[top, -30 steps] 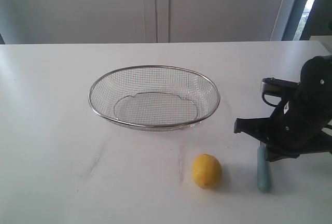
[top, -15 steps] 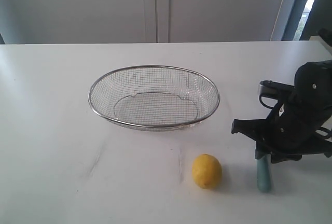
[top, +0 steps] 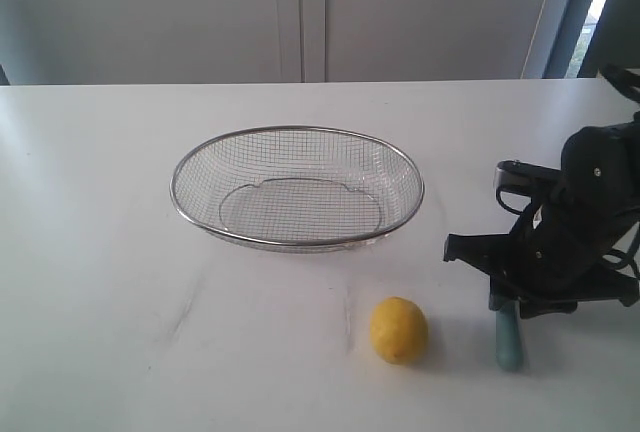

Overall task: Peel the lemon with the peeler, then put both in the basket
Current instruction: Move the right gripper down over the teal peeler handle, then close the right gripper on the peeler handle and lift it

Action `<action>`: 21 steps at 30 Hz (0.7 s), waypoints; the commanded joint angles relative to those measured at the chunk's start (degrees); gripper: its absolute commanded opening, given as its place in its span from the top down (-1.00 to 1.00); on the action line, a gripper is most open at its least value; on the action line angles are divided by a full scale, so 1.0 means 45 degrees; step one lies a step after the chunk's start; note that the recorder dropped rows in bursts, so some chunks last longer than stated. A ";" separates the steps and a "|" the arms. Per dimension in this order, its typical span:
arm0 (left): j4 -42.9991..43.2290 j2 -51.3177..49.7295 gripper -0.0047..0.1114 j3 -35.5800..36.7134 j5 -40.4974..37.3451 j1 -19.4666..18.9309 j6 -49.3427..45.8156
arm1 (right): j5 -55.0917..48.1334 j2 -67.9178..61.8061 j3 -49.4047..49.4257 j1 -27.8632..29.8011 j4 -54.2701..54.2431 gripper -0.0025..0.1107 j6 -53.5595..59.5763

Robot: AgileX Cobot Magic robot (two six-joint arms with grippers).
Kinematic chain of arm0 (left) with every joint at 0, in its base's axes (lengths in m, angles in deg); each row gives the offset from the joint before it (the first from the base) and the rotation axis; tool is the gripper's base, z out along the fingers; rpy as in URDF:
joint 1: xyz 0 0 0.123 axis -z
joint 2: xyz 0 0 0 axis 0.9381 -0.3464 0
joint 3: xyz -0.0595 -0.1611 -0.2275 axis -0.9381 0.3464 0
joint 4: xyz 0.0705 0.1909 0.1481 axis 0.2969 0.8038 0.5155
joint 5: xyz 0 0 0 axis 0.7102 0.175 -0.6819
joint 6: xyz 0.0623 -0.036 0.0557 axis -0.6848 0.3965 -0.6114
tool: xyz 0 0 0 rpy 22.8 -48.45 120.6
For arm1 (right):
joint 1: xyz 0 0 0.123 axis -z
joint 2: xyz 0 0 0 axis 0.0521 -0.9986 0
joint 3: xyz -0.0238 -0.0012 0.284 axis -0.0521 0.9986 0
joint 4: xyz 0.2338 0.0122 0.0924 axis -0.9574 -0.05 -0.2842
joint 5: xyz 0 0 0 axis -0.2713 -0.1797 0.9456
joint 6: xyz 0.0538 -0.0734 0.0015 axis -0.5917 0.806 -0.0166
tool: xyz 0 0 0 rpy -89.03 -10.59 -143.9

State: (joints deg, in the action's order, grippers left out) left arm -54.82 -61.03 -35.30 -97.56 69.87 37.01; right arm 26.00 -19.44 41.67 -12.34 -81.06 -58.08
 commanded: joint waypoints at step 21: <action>-0.0091 0.0063 0.92 0.0130 -0.0038 -0.0013 0.0108 | 0.0069 -0.0455 -0.0024 -0.0040 0.0128 0.41 -0.0062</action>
State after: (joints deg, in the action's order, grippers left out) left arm -54.82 -61.03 -35.30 -97.56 69.87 37.01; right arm 26.00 -21.53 41.67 -12.34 -81.06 -58.08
